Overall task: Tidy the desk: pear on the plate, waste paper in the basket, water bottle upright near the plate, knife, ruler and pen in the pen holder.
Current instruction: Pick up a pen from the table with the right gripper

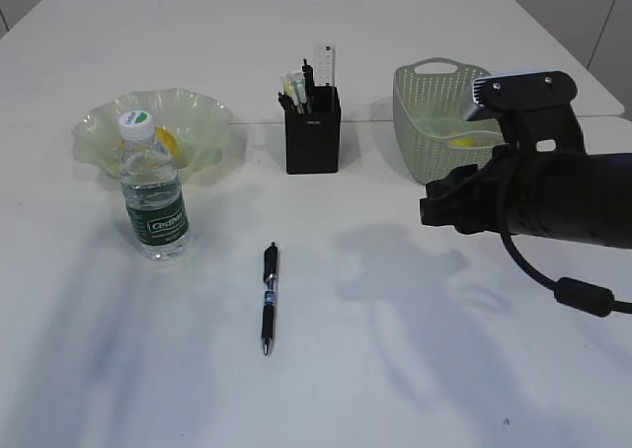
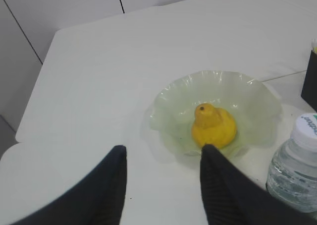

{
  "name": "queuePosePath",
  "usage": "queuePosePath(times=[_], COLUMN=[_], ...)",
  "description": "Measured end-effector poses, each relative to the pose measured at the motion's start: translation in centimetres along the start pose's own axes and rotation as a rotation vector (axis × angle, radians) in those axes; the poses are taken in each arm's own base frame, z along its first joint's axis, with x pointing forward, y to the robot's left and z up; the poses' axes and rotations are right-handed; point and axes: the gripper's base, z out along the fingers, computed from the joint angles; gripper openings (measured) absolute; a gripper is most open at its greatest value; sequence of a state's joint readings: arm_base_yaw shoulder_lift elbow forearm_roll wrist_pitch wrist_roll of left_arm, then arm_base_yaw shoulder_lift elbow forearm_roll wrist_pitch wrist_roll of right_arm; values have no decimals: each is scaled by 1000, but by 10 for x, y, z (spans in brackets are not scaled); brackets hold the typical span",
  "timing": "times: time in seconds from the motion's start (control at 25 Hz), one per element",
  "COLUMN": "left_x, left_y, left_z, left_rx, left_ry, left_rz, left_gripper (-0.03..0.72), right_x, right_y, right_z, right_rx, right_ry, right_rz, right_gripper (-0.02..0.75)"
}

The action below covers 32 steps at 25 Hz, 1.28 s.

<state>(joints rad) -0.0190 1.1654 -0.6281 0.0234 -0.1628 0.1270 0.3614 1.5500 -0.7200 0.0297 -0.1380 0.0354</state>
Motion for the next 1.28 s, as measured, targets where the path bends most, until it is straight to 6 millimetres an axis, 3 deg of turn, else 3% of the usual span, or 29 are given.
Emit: queuePosePath(times=[0.32,0.84,1.12,1.28], left_x=[0,2,2,2], left_y=[1,1,1,1], left_z=[0,0,0,0], left_rx=[-9,-10,-10,-10], left_ry=[4,19,19,19], left_rz=[-59,-80,-80,-80], left_gripper=[341,341,341,341], right_x=[13,18,11,7], right_y=[0,2,32,48], right_z=[-5,-13,-13,-2], right_rx=[13,13,-66,-101], right_ry=[185,280,258,265], right_rz=[81,160,120,123], right_gripper=[230,230,230,230])
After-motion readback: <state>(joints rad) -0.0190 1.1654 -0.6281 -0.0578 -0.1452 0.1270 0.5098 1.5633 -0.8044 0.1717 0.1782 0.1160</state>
